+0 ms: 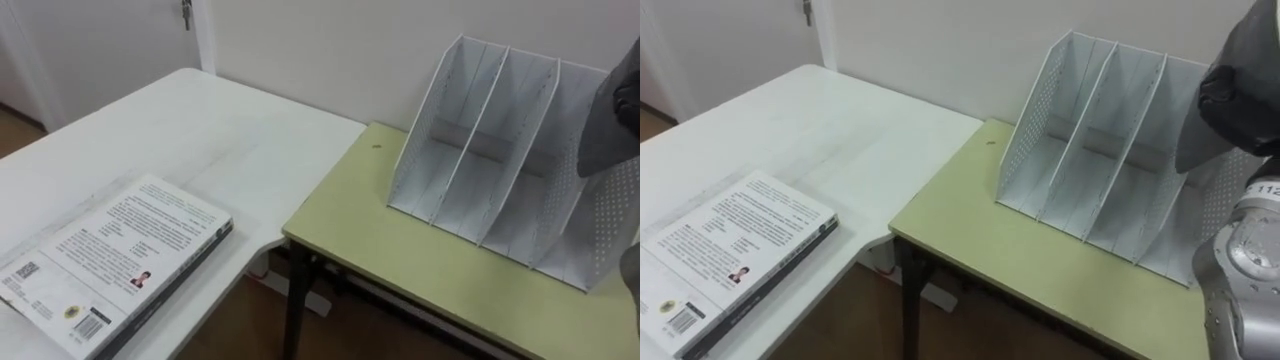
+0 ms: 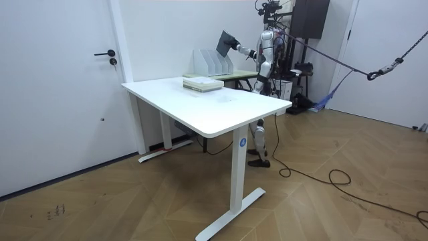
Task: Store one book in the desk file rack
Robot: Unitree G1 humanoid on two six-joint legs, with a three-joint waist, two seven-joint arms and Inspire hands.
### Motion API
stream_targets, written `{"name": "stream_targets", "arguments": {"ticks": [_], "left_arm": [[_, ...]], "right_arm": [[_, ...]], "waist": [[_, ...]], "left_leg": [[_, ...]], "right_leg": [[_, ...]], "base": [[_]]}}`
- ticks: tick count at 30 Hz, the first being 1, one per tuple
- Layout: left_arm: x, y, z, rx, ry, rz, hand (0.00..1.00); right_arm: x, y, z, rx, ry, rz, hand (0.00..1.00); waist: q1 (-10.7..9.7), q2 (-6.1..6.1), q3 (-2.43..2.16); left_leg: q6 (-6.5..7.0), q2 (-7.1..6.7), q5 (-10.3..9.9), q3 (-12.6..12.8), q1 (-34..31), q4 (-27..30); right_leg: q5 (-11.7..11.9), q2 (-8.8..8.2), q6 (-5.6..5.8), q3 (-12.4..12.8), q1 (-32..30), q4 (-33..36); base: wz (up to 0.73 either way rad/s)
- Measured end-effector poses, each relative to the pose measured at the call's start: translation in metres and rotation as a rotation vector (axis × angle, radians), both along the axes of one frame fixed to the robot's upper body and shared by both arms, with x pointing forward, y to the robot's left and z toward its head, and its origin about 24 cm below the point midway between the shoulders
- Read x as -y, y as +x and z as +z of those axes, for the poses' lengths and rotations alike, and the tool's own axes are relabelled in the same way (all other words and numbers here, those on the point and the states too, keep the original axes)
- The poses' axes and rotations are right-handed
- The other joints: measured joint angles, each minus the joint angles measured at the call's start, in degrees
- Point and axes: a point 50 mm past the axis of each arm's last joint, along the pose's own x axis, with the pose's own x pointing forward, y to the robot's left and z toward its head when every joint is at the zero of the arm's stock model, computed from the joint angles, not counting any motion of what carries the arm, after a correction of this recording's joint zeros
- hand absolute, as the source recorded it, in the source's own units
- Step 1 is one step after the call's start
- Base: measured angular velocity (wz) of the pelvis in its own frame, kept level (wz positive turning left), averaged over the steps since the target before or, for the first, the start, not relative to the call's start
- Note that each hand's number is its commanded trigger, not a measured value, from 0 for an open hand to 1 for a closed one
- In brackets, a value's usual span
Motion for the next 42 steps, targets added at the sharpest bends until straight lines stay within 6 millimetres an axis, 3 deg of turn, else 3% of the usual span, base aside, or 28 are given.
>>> {"name": "stream_targets", "arguments": {"ticks": [6, 14, 26, 41, 42], "left_arm": [[0.0, 0.004, 0.002, 0.008, 0.005, -0.003, 0.0], [-0.001, 0.005, 0.005, 0.021, 0.008, 0.0, 0.0], [-0.007, -0.002, 0.005, 0.005, 0.0, 0.033, 0.0], [-0.016, -0.007, 0.007, -0.015, 0.01, 0.069, 0.0], [-0.017, -0.007, 0.007, -0.017, 0.011, 0.072, 0.0]], "right_arm": [[0.0, 0.008, 0.007, -0.002, 0.006, 0.006, 1.0], [0.015, 0.015, -0.003, -0.124, -0.005, 0.011, 1.0], [0.028, 0.022, -0.01, -0.198, 0.037, 0.001, 1.0], [0.061, 0.03, -0.023, -0.335, 0.19, -0.067, 1.0], [0.063, 0.029, -0.024, -0.342, 0.188, -0.069, 0.94]], "waist": [[0.1, -0.1, 0.0], [1.2, -0.66, -0.01], [1.6, -1.68, -0.58], [1.4, -2.09, -0.46], [1.4, -2.02, -0.5]], "left_leg": [[0.0, 0.02, 0.0, 0.0, -0.5, 0.0], [0.0, 0.06, 0.0, -0.1, -0.6, 0.2], [-0.01, -0.02, 0.0, -0.5, -0.7, 0.5], [0.04, -0.41, 0.1, -2.8, -1.5, 0.8], [0.04, -0.48, 0.1, -3.1, -1.5, 1.0]], "right_leg": [[0.0, 0.0, -0.01, -0.2, -0.2, -0.2], [0.0, -0.3, -0.01, -1.5, -0.1, -0.2], [0.0, -0.75, -0.02, -3.4, 0.1, -0.2], [0.0, -1.26, -0.02, -6.5, 0.5, -0.2], [0.0, -1.31, -0.02, -6.7, 0.5, -0.2]], "base": [[0.0], [0.03], [0.02], [0.06], [0.09]]}}
